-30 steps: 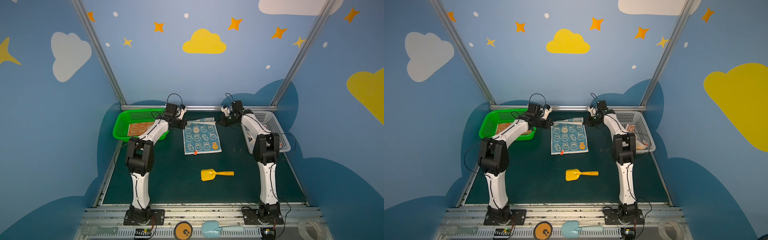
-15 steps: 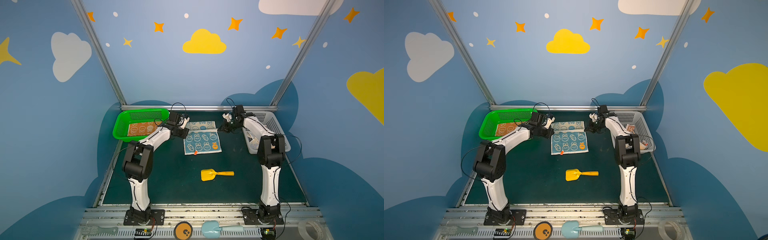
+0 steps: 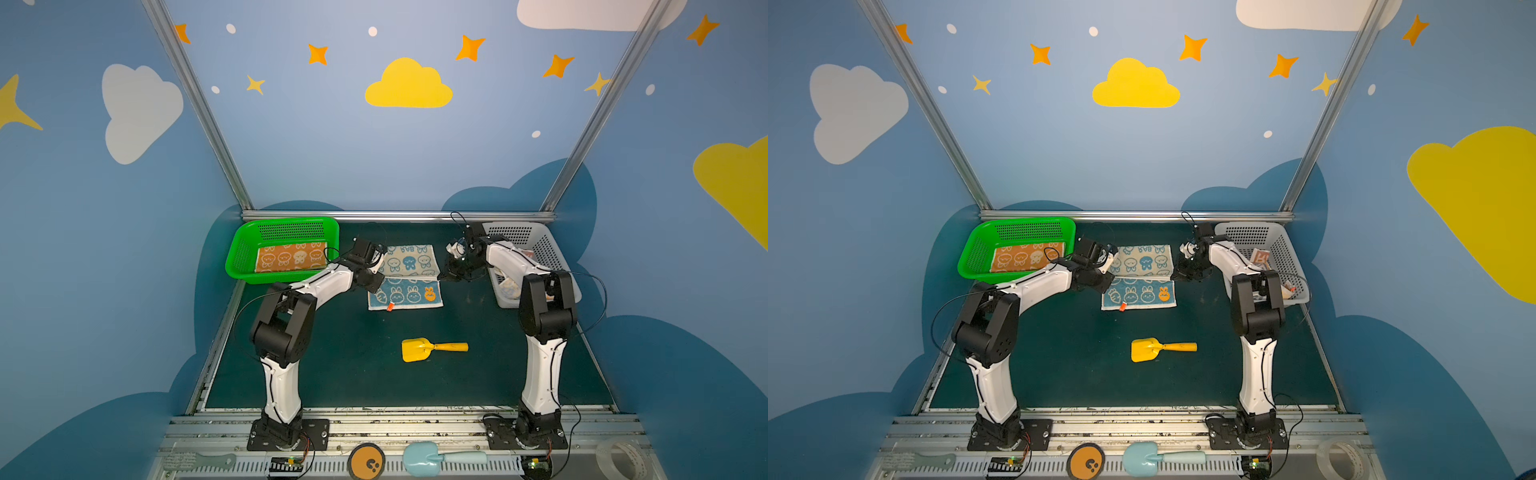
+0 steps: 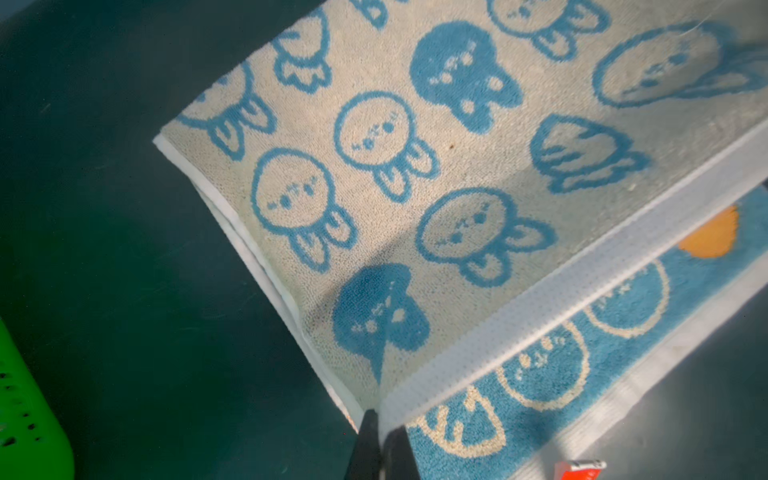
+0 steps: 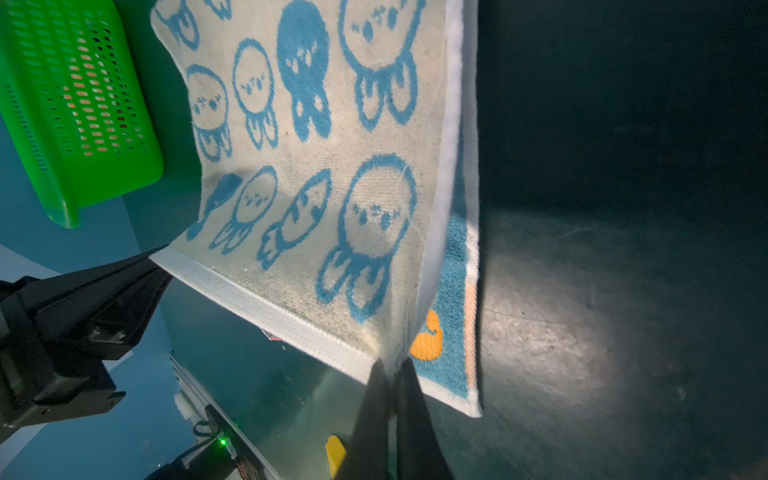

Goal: Fold and stack the towels

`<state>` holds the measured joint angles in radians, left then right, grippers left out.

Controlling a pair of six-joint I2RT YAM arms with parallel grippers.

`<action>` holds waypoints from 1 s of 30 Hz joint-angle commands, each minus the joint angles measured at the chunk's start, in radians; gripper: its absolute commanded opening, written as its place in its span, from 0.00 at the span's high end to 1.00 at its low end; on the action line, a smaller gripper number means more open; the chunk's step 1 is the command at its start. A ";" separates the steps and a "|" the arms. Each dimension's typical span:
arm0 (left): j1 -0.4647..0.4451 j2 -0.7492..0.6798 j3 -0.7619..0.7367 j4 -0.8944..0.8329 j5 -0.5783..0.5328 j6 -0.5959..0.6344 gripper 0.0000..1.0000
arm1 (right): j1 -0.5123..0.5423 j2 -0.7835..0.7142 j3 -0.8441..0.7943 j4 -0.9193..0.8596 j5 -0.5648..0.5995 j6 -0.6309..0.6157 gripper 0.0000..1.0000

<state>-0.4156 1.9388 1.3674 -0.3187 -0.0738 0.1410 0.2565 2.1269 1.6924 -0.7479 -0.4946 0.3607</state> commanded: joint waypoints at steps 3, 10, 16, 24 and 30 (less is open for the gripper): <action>0.021 -0.034 0.007 -0.030 -0.219 0.046 0.97 | -0.024 -0.054 -0.013 -0.069 0.113 0.007 1.00; 0.002 -0.063 -0.038 0.006 -0.312 0.080 0.97 | -0.007 -0.084 -0.043 -0.086 0.135 0.007 1.00; -0.025 -0.078 -0.094 0.067 -0.396 0.085 0.97 | 0.010 -0.103 -0.104 -0.057 0.131 0.018 1.00; -0.025 -0.076 -0.033 0.078 -0.498 0.173 0.97 | 0.011 -0.133 -0.062 -0.095 0.136 0.010 1.00; -0.037 -0.084 -0.083 0.153 -0.553 0.224 0.97 | 0.033 -0.150 -0.112 -0.086 0.135 0.009 1.00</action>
<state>-0.4915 1.8866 1.3121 -0.1753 -0.4244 0.3336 0.3069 2.0144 1.6150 -0.7479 -0.4747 0.3782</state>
